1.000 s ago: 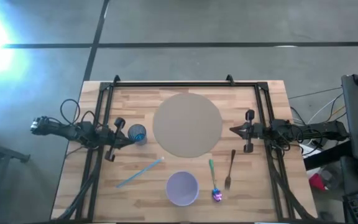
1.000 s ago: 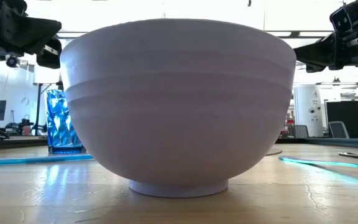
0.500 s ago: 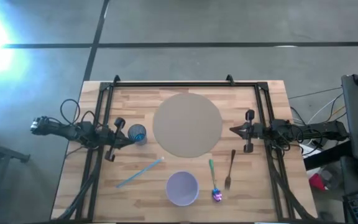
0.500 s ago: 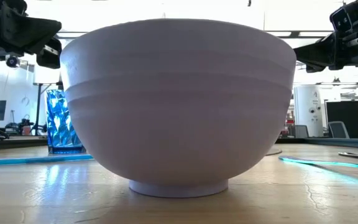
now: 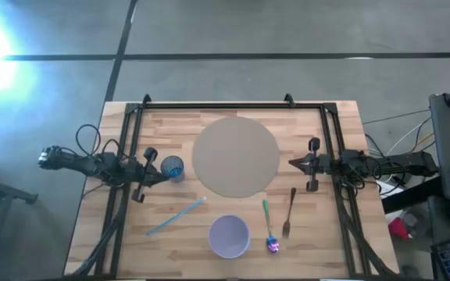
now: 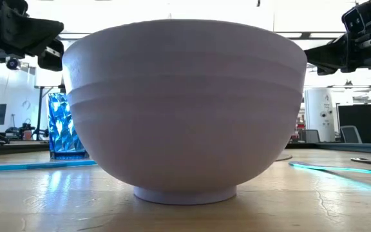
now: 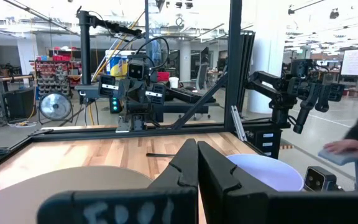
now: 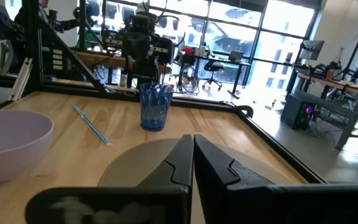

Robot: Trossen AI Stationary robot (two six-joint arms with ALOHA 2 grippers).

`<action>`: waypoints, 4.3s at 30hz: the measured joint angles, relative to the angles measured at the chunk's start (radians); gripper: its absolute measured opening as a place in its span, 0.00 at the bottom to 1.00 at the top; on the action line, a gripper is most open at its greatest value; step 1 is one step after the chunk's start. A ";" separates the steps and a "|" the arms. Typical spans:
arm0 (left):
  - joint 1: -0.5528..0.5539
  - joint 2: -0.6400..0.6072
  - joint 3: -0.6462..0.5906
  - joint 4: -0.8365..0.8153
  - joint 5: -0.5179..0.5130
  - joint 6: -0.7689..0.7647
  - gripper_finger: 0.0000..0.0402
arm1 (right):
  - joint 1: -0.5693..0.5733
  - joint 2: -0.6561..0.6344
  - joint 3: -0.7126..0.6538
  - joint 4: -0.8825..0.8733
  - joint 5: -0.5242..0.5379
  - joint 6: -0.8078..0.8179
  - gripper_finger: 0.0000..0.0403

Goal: Pick & Place Utensil

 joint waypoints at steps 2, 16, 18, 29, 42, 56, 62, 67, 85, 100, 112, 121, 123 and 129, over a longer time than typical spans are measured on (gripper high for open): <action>0.000 0.000 0.000 0.000 0.000 0.000 0.00 | 0.000 0.000 0.000 0.000 0.000 0.000 0.02; 0.000 0.000 0.000 0.000 0.000 0.000 0.00 | 0.000 0.000 0.000 0.000 0.000 0.000 0.02; 0.000 0.000 0.000 0.000 0.000 0.000 0.00 | 0.000 0.000 0.000 0.000 0.000 0.000 0.02; 0.000 0.000 0.000 0.000 0.000 0.000 0.00 | 0.000 0.000 0.000 0.000 0.000 0.000 0.02; 0.000 0.000 0.000 0.000 0.000 0.000 0.00 | 0.000 0.000 0.000 0.000 0.000 0.000 0.02; 0.000 0.000 0.000 0.000 0.000 0.000 0.00 | 0.000 0.000 0.000 0.000 0.000 0.000 0.02; 0.000 0.000 0.000 0.000 -0.008 0.000 0.00 | 0.000 0.000 0.000 0.000 0.000 0.000 0.02; 0.000 0.000 0.000 0.000 -0.009 -0.009 0.00 | 0.000 0.000 0.000 0.000 0.000 0.000 0.02; 0.000 0.001 0.000 0.016 -0.012 -0.021 0.00 | 0.000 0.000 0.000 0.000 0.000 0.000 0.02; 0.000 0.008 0.006 0.109 -0.223 -0.006 0.38 | 0.000 0.000 0.000 0.000 0.000 0.000 0.02; 0.001 0.085 0.295 -0.138 -0.504 0.047 0.42 | 0.000 0.000 0.000 0.000 0.000 0.000 0.02; 0.001 0.288 0.653 -0.650 -0.640 -0.266 0.42 | 0.000 0.000 0.000 0.000 0.000 0.000 0.02; 0.001 0.340 0.723 -0.733 -0.641 -0.319 0.42 | 0.000 0.000 0.000 0.000 0.000 0.000 0.02; 0.003 0.511 0.906 -1.006 -0.635 -0.545 0.42 | 0.000 0.000 0.000 0.000 0.000 0.000 0.02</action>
